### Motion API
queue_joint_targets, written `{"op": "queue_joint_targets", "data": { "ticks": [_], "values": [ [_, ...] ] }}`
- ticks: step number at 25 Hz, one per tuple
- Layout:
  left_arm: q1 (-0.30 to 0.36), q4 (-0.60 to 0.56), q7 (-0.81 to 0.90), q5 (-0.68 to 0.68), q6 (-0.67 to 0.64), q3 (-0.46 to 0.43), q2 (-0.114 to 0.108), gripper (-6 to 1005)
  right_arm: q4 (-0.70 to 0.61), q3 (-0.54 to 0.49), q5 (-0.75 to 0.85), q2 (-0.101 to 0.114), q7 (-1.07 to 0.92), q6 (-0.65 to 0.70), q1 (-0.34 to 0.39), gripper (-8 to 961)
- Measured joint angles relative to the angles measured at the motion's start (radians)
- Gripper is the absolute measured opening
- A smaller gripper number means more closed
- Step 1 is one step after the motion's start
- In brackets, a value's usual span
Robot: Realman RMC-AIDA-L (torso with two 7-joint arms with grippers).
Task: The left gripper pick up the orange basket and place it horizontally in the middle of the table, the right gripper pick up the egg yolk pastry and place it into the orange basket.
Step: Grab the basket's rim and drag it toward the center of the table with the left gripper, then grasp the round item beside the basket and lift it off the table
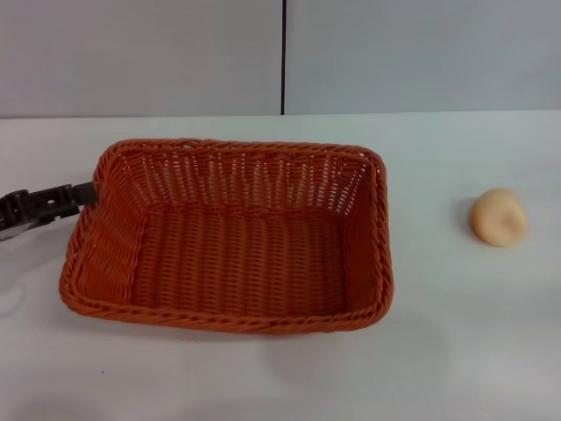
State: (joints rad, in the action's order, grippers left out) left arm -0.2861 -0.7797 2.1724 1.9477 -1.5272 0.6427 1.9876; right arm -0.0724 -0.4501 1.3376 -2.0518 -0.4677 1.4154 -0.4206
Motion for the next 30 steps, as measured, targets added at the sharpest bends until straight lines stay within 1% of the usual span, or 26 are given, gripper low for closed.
{"op": "queue_joint_targets", "data": {
  "ticks": [1, 2, 3, 4, 5, 6, 7, 8, 10, 12, 13, 14, 15, 16, 17, 19, 20, 22, 23, 25, 27, 28, 30],
  "values": [
    [0.000, 0.004, -0.004, 0.001, 0.007, -0.002, -0.006, 605, -0.001, 0.006, 0.000, 0.002, -0.008, -0.003, -0.001, 522],
    [0.001, 0.006, -0.011, 0.001, 0.014, -0.007, -0.010, 605, -0.011, 0.047, 0.001, 0.012, -0.066, -0.026, 0.000, 522],
    [0.003, 0.008, -0.026, 0.000, 0.023, -0.019, -0.013, 605, -0.011, 0.047, 0.001, 0.012, -0.066, -0.026, 0.000, 522],
    [0.004, 0.008, -0.049, -0.004, 0.029, -0.039, -0.012, 605, -0.019, 0.072, 0.001, 0.018, -0.109, -0.042, 0.000, 522],
    [0.005, 0.008, -0.078, -0.007, 0.033, -0.065, -0.008, 605, -0.039, 0.120, 0.002, 0.026, -0.181, -0.064, 0.001, 522],
    [0.004, 0.007, -0.114, -0.010, 0.035, -0.101, -0.002, 605, -0.057, 0.158, 0.002, 0.033, -0.239, -0.079, 0.001, 522],
    [0.000, 0.007, -0.162, -0.013, 0.035, -0.148, 0.007, 605, -0.082, 0.214, 0.002, 0.041, -0.304, -0.090, 0.002, 522],
    [-0.003, 0.008, -0.187, -0.015, 0.035, -0.174, 0.012, 605, -0.112, 0.281, 0.002, 0.049, -0.367, -0.096, 0.005, 522],
    [-0.013, 0.009, -0.297, -0.048, 0.035, -0.253, 0.037, 606, -0.173, 0.411, 0.003, 0.064, -0.481, -0.096, 0.010, 522],
    [-0.017, 0.013, -0.418, -0.117, 0.030, -0.301, 0.061, 606, -0.245, 0.552, 0.003, 0.083, -0.607, -0.094, 0.017, 522],
    [-0.017, 0.027, -0.482, -0.168, 0.027, -0.309, 0.069, 606, -0.273, 0.612, 0.007, 0.093, -0.671, -0.093, 0.021, 522],
    [-0.017, 0.048, -0.539, -0.221, 0.022, -0.311, 0.073, 606, -0.303, 0.676, 0.014, 0.105, -0.736, -0.093, 0.024, 522],
    [-0.017, 0.097, -0.625, -0.289, 0.014, -0.310, 0.073, 606, -0.338, 0.745, 0.034, 0.122, -0.810, -0.092, 0.026, 522],
    [-0.018, 0.130, -0.679, -0.334, 0.005, -0.310, 0.072, 606, -0.361, 0.783, 0.059, 0.132, -0.859, -0.089, 0.026, 522],
    [-0.021, 0.180, -0.749, -0.383, -0.011, -0.309, 0.071, 606, -0.392, 0.825, 0.096, 0.148, -0.924, -0.082, 0.025, 522],
    [-0.032, 0.253, -0.902, -0.465, -0.054, -0.309, 0.070, 606, -0.454, 0.867, 0.207, 0.170, -1.051, -0.051, 0.012, 522],
    [-0.034, 0.262, -0.924, -0.473, -0.061, -0.309, 0.071, 606, -0.494, 0.879, 0.278, 0.182, -1.117, -0.030, -0.003, 522],
    [-0.047, 0.311, -1.039, -0.511, -0.098, -0.310, 0.075, 606, -0.564, 0.885, 0.457, 0.203, -1.257, 0.020, -0.042, 522],
    [-0.054, 0.339, -1.085, -0.524, -0.113, -0.311, 0.075, 606, -0.596, 0.885, 0.562, 0.215, -1.329, 0.053, -0.072, 522],
    [-0.070, 0.389, -1.183, -0.541, -0.142, -0.311, 0.074, 606, -0.627, 0.883, 0.713, 0.236, -1.412, 0.109, -0.128, 522],
    [-0.085, 0.416, -1.258, -0.545, -0.159, -0.310, 0.076, 606, -0.635, 0.886, 0.867, 0.256, -1.474, 0.165, -0.199, 522],
    [-0.090, 0.423, -1.268, -0.545, -0.160, -0.309, 0.076, 606, -0.635, 0.888, 0.919, 0.261, -1.495, 0.181, -0.228, 522],
    [-0.103, 0.440, -1.279, -0.545, -0.159, -0.307, 0.076, 606, -0.637, 0.900, 1.009, 0.263, -1.533, 0.193, -0.280, 522]
  ]
}}
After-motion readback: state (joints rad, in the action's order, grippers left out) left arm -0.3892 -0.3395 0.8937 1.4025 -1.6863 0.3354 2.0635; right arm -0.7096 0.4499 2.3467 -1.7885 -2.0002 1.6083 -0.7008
